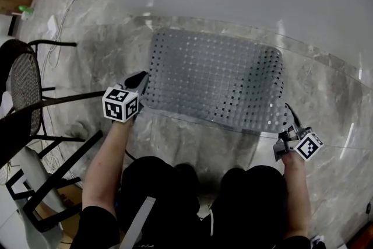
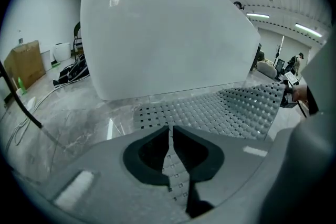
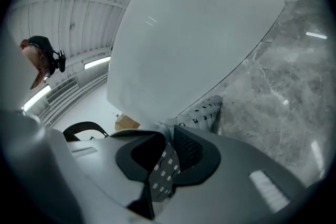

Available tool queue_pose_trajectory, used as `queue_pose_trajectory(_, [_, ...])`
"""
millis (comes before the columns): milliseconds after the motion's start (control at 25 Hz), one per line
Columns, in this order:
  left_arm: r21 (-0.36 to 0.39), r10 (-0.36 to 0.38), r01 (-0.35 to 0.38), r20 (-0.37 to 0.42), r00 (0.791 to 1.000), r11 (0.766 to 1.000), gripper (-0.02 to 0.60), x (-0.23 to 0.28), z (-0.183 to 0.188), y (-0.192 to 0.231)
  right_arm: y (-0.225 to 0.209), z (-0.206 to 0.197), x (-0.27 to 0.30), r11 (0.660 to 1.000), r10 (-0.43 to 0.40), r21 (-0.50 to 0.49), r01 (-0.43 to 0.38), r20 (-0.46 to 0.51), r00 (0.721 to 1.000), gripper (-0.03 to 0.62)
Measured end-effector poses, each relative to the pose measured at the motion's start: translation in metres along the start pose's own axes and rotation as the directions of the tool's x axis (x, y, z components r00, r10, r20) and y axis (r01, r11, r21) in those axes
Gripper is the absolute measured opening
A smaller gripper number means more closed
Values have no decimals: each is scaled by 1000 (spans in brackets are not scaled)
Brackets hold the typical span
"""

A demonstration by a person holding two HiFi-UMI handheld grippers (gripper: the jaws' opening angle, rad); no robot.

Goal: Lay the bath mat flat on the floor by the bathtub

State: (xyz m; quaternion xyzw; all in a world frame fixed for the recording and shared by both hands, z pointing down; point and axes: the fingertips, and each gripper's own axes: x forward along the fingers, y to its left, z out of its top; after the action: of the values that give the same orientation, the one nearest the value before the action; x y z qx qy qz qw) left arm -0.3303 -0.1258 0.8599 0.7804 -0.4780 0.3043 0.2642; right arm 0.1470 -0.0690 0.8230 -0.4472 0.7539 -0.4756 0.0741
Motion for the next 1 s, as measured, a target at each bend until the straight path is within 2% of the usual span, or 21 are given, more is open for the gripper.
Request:
queue_pose_trajectory(120, [10,-25,25,12,1000,1000,34,3,-1,-11,-10,-13,-1,999,-51,16,52,-32,998,48])
queue_pose_trajectory(240, [32,-58,57,18,998,998,34,6,0,-23,-16,-18,-3,996,-52,75,54,-18,998,55])
queue_pose_trajectory(320, [40,-78,77,17,997,996,34,9,0,-31,-20,-13,-7,995,-61,75,61,-5,998,59])
queue_pose_trajectory(400, [49,-95,94,16,995,994,34,9,1,-38,-17,0,-10,996,-84,7,84,11,996,59])
queue_pose_trajectory(480, [63,-106,104,17,994,993,34,8,4,-42,-8,20,-10,984,-125,-122,128,34,992,57])
queue_pose_trajectory(520, [69,-108,107,19,994,992,34,7,5,-43,-2,30,-7,968,-143,-204,149,46,989,55])
queue_pose_trajectory(600, [76,-112,110,24,993,991,34,4,8,-45,13,48,-1,902,-163,-393,177,68,984,44])
queue_pose_trajectory(640, [79,-114,112,27,993,991,34,3,10,-46,23,54,4,846,-166,-503,180,72,983,34])
queue_pose_trajectory(680, [81,-116,113,30,993,990,34,2,11,-47,35,54,9,761,-163,-627,167,64,984,24])
queue_pose_trajectory(720, [84,-118,115,33,992,990,34,2,13,-49,48,49,15,641,-158,-756,131,36,987,17])
queue_pose_trajectory(760, [86,-120,117,35,992,989,34,1,14,-50,62,37,21,501,-156,-863,67,-13,988,14])
queue_pose_trajectory(800, [87,-121,118,36,992,989,34,1,14,-51,73,19,27,382,-162,-924,-11,-79,984,14])
queue_pose_trajectory(840, [88,-123,119,35,992,989,34,1,14,-52,77,-1,31,322,-174,-943,-86,-149,973,18])
queue_pose_trajectory(880, [87,-124,121,34,992,989,34,1,13,-53,77,-20,34,319,-181,-937,-145,-210,961,25])
queue_pose_trajectory(920, [87,-126,123,30,992,989,34,1,11,-54,72,-37,35,349,-182,-919,-182,-257,949,26])
queue_pose_trajectory(1000, [87,-131,129,22,991,988,34,2,8,-57,59,-60,36,456,-165,-867,-204,-307,937,31])
